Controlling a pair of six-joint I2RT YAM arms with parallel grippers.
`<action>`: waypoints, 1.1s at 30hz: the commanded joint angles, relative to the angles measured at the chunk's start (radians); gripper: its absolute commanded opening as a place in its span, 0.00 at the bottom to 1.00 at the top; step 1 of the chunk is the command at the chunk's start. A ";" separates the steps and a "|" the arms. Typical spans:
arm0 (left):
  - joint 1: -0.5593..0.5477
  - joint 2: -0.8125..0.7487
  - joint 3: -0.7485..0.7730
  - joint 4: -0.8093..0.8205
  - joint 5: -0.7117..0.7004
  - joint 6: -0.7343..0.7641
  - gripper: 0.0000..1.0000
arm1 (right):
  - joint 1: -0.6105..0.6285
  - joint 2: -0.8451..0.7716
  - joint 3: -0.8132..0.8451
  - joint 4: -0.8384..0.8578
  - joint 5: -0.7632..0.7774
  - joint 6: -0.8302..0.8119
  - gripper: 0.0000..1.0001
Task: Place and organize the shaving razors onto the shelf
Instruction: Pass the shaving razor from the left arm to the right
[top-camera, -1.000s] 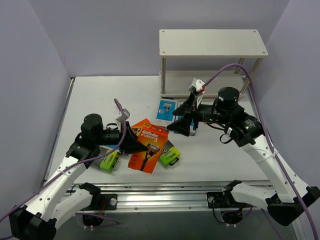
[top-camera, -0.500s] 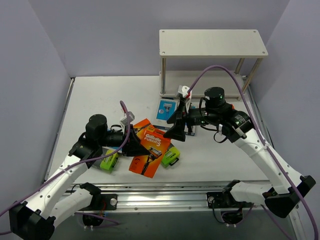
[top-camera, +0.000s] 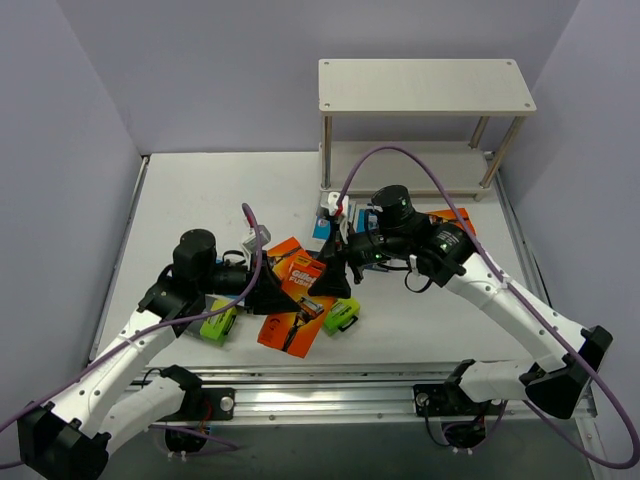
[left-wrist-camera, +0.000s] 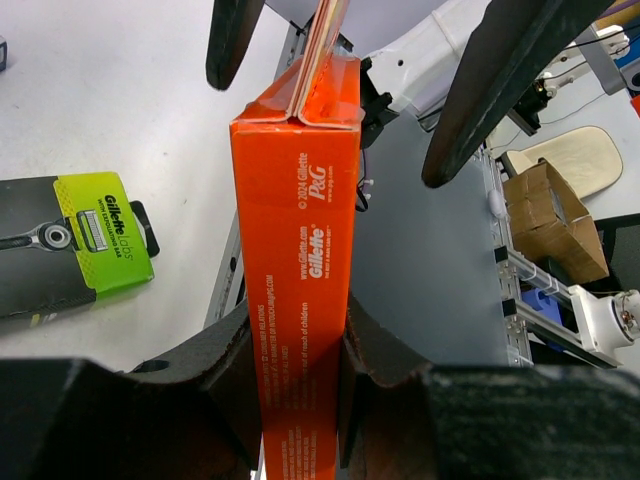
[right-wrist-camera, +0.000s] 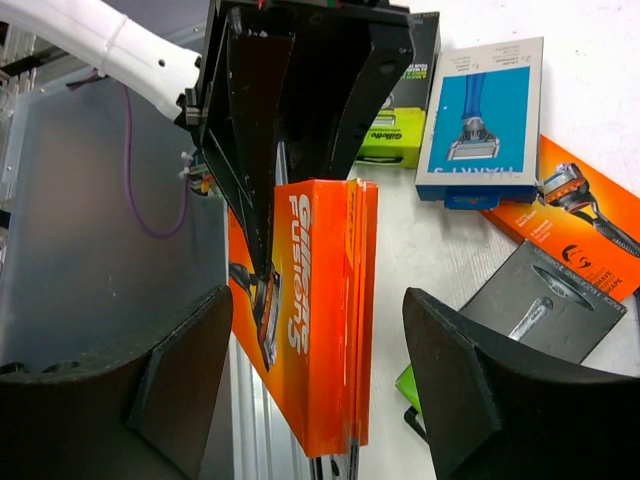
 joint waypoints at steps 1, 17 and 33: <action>-0.007 -0.008 0.057 0.011 0.011 0.024 0.02 | 0.015 0.008 0.036 -0.011 0.026 -0.022 0.64; -0.013 -0.040 0.066 -0.019 -0.010 0.054 0.02 | 0.019 0.050 0.073 -0.103 0.010 -0.077 0.09; 0.006 -0.074 0.129 -0.206 -0.275 0.162 0.93 | -0.001 0.051 0.070 -0.072 0.045 -0.059 0.00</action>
